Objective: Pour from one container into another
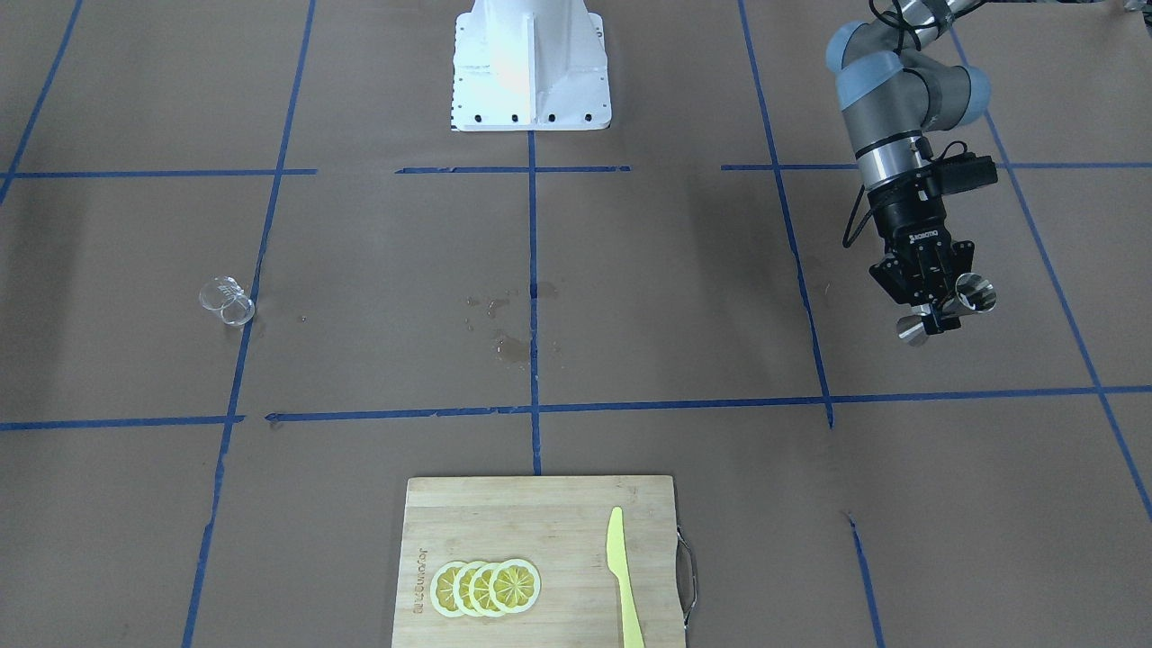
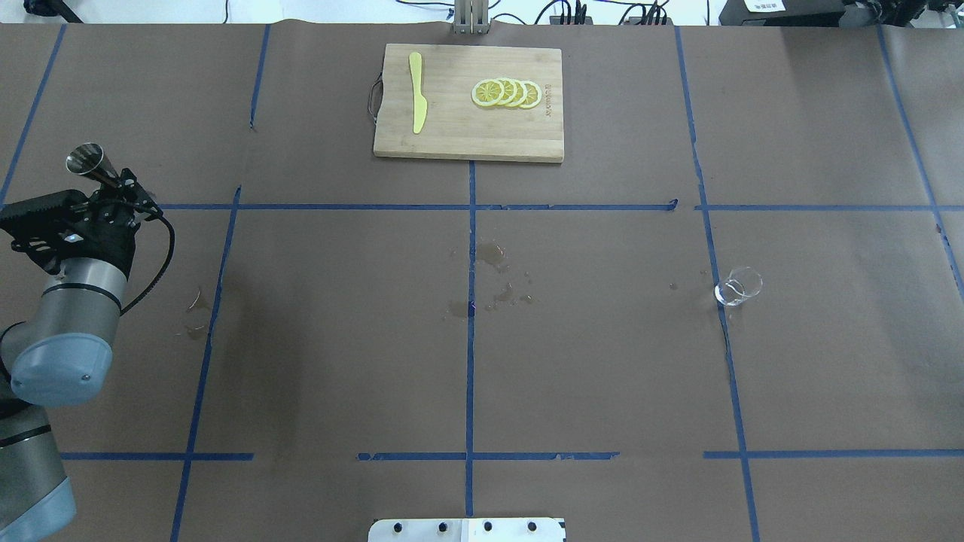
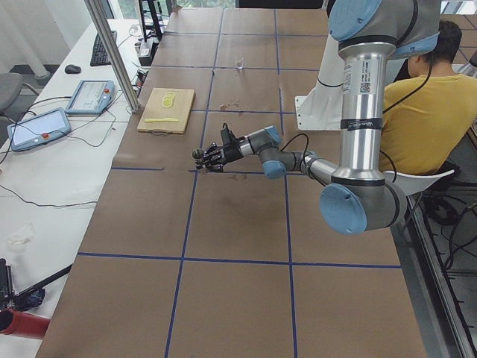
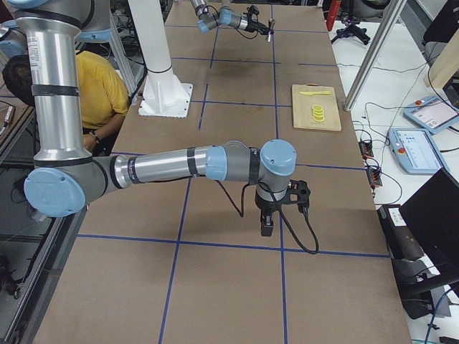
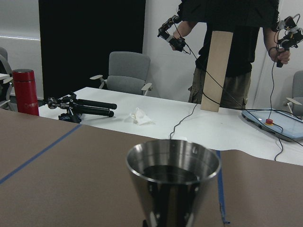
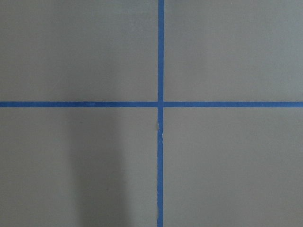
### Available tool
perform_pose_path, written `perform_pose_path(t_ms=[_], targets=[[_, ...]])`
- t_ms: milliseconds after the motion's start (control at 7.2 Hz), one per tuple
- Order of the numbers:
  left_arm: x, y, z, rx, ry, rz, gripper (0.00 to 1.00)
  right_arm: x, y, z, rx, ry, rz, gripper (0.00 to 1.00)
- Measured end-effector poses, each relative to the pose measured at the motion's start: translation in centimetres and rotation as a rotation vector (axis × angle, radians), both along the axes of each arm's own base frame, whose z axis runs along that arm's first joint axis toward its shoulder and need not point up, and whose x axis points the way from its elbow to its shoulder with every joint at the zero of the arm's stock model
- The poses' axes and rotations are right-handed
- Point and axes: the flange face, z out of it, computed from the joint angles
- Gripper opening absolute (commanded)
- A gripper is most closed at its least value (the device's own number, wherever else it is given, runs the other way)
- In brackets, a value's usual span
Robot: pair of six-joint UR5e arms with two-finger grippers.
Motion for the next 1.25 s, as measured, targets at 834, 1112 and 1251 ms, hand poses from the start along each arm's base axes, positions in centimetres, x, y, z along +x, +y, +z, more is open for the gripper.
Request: perform_pose_path(t_ms=[834,1112,1251], targets=[[6.5,8.1,0.4,0.075,-0.039,0.113,0.00,0.0,0.5,0.6,-0.013,0.000,0.000,1.00],[7.8,9.6,1.1,0.072,-0.026,0.144,0.00,0.0,0.7,0.8,-0.017,0.000,0.001,1.00],[8.3,10.2,1.6,0.069,-0.024,0.154,0.00,0.0,0.8,0.9,-0.018,0.000,0.001,1.00]])
